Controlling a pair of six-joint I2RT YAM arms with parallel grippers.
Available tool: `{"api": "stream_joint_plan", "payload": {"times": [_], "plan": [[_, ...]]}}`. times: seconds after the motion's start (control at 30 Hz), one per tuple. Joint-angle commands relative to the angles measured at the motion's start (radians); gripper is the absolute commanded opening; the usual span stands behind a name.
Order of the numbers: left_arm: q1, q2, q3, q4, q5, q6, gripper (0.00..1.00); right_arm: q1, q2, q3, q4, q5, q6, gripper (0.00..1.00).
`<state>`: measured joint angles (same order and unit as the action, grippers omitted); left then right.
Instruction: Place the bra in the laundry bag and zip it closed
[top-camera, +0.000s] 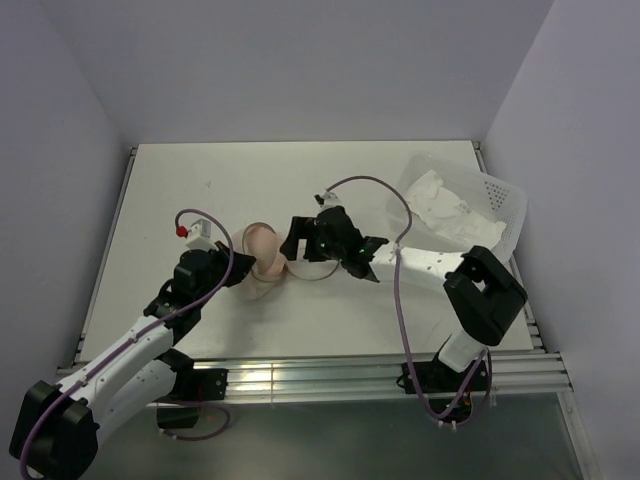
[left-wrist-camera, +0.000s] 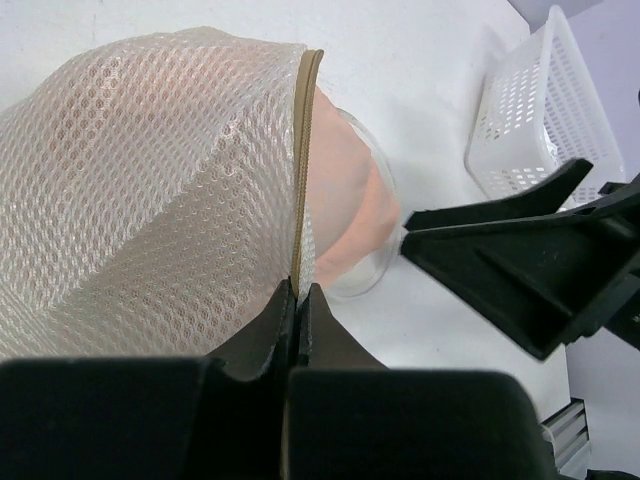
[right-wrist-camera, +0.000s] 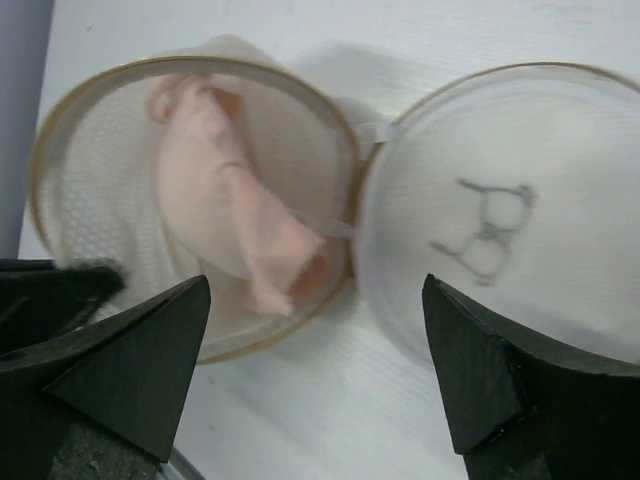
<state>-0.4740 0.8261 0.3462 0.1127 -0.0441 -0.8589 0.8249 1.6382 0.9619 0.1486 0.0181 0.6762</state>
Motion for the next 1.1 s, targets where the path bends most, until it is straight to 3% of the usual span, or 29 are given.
{"api": "stream_joint_plan", "payload": {"times": [0.0,0.13,0.23,0.3,0.67,0.9,0.93,1.07], "plan": [[-0.002,-0.028,-0.016,0.042,-0.016,0.000,0.00,-0.075,-0.113,-0.092,-0.050,-0.003,-0.044,0.92],[0.000,-0.038,-0.012,0.035,-0.014,0.011,0.00,-0.142,-0.167,-0.179,-0.079,0.049,-0.067,0.85],[0.000,-0.042,-0.013,0.045,-0.005,0.008,0.00,-0.193,-0.167,-0.225,-0.110,0.077,-0.087,0.62],[0.000,-0.033,-0.004,0.041,0.004,0.014,0.00,-0.207,-0.166,-0.245,-0.110,0.109,-0.101,0.54],[-0.002,-0.051,-0.015,0.038,0.004,0.017,0.00,-0.213,0.032,-0.091,-0.141,0.164,-0.175,0.52],[0.000,-0.028,-0.027,0.061,0.015,0.009,0.00,-0.211,0.103,-0.071,-0.112,0.102,-0.167,0.40],[-0.002,-0.024,-0.027,0.074,0.016,0.005,0.00,-0.211,0.109,-0.069,-0.112,0.102,-0.165,0.37],[-0.002,-0.007,-0.009,0.076,0.029,0.011,0.00,-0.213,0.101,-0.074,-0.100,0.103,-0.161,0.02]]}}
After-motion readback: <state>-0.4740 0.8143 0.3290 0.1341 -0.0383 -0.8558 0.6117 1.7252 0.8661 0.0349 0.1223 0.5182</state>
